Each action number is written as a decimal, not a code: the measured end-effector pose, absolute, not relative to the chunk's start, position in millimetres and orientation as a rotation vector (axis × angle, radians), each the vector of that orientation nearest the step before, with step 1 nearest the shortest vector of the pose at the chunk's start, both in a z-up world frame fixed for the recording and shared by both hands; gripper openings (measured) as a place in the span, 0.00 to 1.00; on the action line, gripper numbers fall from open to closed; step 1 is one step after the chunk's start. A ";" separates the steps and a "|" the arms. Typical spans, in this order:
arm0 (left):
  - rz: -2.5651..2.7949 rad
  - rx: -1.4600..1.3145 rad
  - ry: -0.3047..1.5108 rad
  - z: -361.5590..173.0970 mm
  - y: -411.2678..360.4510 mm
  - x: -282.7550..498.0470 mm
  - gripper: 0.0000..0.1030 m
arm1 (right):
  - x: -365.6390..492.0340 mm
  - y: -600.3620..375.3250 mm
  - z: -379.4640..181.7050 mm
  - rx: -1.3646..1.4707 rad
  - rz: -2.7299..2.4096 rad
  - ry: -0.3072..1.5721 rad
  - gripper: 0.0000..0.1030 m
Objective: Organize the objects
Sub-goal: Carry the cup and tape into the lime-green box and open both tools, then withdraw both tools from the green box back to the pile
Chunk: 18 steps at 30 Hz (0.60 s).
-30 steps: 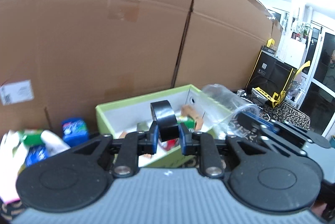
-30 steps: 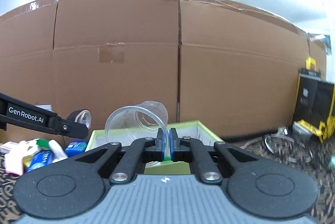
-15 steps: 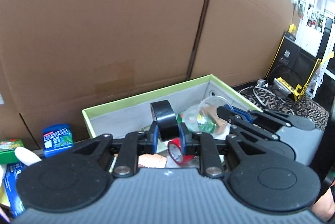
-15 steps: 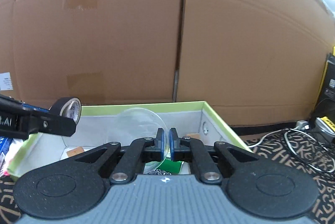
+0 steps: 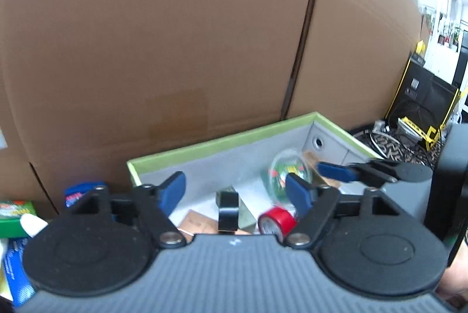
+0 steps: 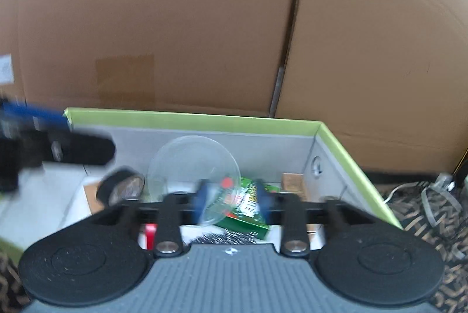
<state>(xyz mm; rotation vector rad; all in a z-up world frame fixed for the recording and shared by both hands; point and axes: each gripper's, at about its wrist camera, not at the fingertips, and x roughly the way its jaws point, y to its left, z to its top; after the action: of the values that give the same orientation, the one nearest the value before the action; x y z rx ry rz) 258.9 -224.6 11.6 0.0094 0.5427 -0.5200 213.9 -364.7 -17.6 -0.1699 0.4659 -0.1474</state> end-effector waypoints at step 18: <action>-0.502 -0.041 0.424 54.9 -183.4 194.3 1.00 | 114.6 -346.1 45.0 -0.093 -0.229 0.292 0.88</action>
<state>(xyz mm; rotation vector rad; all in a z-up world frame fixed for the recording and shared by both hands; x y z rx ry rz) 194.3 -183.4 54.9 -0.0414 0.4244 -0.5022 114.6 -346.1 45.0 -0.0927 0.2918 -0.2293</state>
